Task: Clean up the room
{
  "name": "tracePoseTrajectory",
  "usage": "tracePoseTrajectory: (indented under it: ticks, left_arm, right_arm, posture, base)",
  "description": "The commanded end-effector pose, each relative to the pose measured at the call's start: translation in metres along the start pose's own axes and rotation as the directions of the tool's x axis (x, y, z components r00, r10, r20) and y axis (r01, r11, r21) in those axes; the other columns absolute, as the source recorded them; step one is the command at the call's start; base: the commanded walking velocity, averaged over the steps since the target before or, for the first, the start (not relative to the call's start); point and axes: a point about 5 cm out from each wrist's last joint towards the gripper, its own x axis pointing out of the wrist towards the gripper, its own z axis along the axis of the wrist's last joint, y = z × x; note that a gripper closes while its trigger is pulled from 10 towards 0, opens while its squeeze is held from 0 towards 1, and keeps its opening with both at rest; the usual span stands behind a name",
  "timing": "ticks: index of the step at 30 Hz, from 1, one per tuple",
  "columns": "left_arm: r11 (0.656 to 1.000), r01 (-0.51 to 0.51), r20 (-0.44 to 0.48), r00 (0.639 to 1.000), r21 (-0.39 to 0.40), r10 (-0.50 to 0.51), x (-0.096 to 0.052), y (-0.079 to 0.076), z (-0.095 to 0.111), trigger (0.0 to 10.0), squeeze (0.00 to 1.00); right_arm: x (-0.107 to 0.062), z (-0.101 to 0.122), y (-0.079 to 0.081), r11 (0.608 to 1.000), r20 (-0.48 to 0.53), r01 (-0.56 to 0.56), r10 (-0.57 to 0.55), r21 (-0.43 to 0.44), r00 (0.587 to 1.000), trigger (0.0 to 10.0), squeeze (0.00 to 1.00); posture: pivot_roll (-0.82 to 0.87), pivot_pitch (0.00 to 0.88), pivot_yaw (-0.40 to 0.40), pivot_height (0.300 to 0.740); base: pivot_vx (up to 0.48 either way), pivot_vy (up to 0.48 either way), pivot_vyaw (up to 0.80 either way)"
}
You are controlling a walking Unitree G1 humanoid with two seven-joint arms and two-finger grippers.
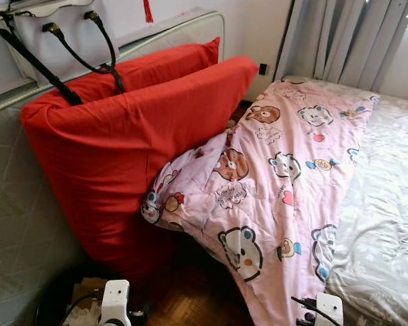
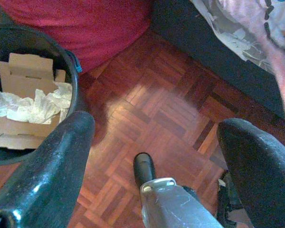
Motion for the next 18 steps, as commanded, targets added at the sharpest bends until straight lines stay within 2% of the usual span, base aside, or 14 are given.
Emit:
tracePoseTrajectory:
  ticks: [1, 2, 13, 18]
  left_arm:
    - [1.000, -0.011, -0.025, 1.000, 0.017, 0.012, -0.0013, 0.0040, -0.0033, 10.0, 0.00]
    - [1.000, -0.011, -0.034, 0.999, 0.021, 0.012, -0.0014, 0.0040, -0.0042, 10.0, 0.00]
    - [0.999, -0.028, -0.061, 0.998, 0.044, 0.031, -0.0029, 0.0077, -0.0085, 10.0, 0.00]
    - [0.997, -0.042, -0.078, 0.996, 0.059, 0.047, -0.0039, 0.0100, -0.0110, 10.0, 0.00]
  right_arm:
    - [-0.0001, -0.0015, 0.0004, 1.000, -0.013, -0.006, 0.006, 0.009, 1.000, 10.0, 0.90]
    - [-0.0002, -0.0029, 0.0019, 0.999, -0.025, -0.030, 0.031, 0.032, 0.999, 10.0, 0.00]
    - [-0.0013, -0.0083, 0.0078, 0.992, -0.065, -0.120, 0.123, 0.048, 0.990, 10.0, 0.00]
    - [-0.0019, -0.0093, 0.0080, 0.991, -0.060, -0.125, 0.127, 0.040, 0.990, 10.0, 0.00]
  posture:
    - [-0.09, 0.000, 0.001, 0.740]
    - [-0.10, 0.000, 0.000, 0.740]
    - [-0.10, 0.000, 0.009, 0.740]
    - [-0.10, 0.000, 0.014, 0.740]
  base:
    - [0.000, 0.000, 0.00]
    - [0.000, 0.000, 0.00]
    - [0.000, 0.000, 0.00]
    - [0.000, 0.000, 0.00]
